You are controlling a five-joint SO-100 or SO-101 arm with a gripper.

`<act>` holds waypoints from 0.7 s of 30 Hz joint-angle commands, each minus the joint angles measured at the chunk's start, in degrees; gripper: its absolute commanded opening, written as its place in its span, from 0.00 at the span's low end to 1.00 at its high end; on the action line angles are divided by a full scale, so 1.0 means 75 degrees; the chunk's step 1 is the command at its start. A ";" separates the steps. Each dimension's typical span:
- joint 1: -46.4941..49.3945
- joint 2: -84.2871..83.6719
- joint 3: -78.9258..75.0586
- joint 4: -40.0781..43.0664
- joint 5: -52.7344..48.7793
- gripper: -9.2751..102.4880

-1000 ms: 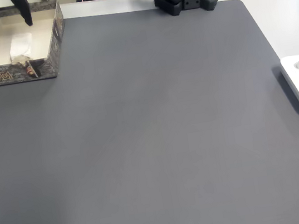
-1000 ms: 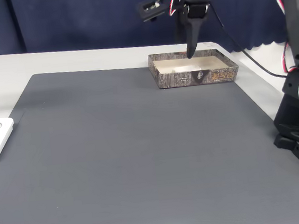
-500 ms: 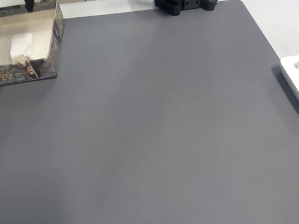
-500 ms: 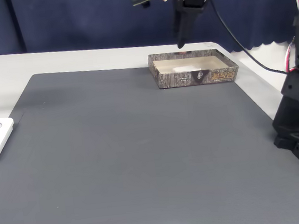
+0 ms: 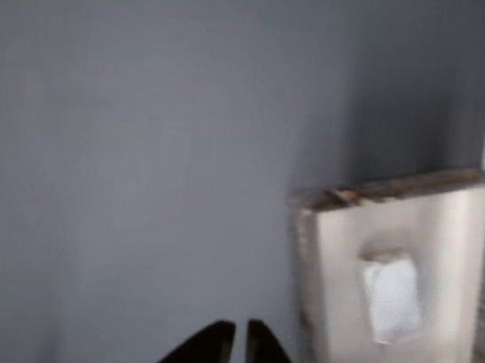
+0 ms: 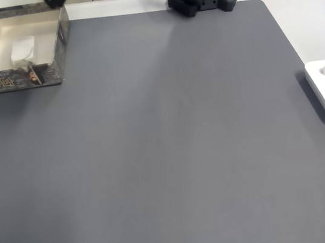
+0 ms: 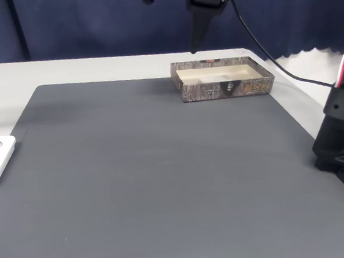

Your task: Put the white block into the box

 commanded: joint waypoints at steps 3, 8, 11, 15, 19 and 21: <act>-0.0457 0.1277 0.0586 0.0012 -0.0703 0.07; -0.0855 0.1863 0.1078 0.0000 -0.1195 0.07; -0.1137 0.2109 0.1289 0.0000 -0.1430 0.07; -0.1629 0.2379 0.1570 -0.0012 -0.1676 0.07; -0.2250 0.2566 0.1945 -0.0141 -0.1793 0.07; -0.2590 0.2719 0.2238 -0.0258 -0.1957 0.07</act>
